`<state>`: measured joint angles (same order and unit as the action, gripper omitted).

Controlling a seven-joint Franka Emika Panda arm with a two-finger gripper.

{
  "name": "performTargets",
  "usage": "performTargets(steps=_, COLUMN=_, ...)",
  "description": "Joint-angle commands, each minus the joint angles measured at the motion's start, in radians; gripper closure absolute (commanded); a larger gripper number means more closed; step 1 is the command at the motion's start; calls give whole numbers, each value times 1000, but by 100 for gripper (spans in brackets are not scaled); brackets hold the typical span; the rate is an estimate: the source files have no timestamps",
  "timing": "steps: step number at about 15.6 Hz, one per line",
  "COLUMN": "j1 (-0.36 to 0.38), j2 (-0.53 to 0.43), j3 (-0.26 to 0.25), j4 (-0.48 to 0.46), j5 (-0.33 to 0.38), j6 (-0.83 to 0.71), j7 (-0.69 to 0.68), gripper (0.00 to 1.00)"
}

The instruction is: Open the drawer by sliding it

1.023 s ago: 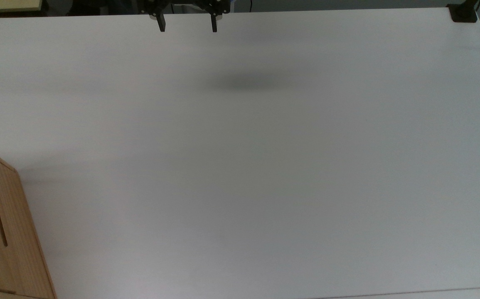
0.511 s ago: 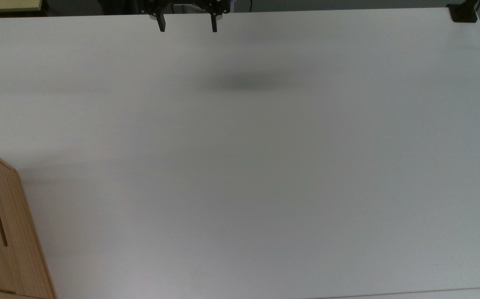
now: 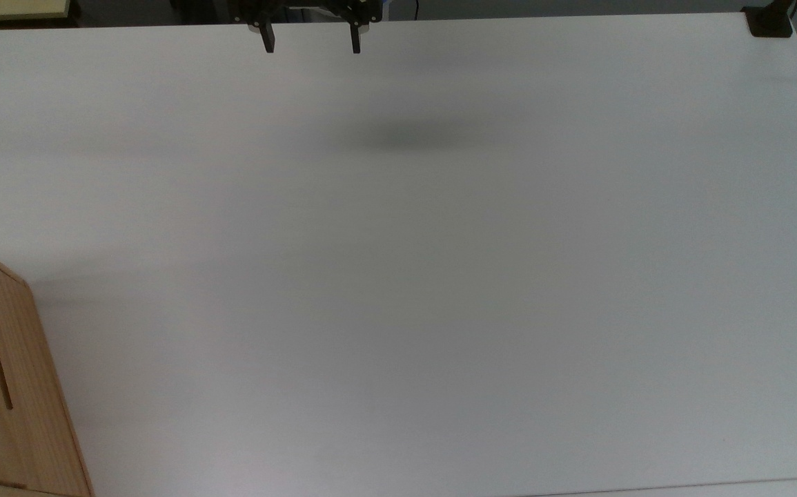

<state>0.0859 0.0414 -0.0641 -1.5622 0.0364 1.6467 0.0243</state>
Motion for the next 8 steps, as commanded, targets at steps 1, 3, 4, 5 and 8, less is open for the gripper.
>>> performTargets(steps=1, j1=-8, j2=-29, j3=9, j4=-25, j5=5, j6=-24, j7=-12, gripper=0)
performTargets(steps=3, j1=-8, j2=-29, j3=9, j4=-25, j5=5, j6=-24, j7=-10, gripper=0)
performTargets(steps=4, j1=-8, j2=-29, j3=9, j4=-25, j5=5, j6=-22, j7=-12, gripper=0)
performTargets(steps=5, j1=-8, j2=-26, j3=9, j4=-25, j5=5, j6=-21, j7=-15, gripper=0)
performTargets(steps=8, j1=-12, j2=-20, j3=7, j4=-24, j5=-6, j6=-7, j7=-39, gripper=0)
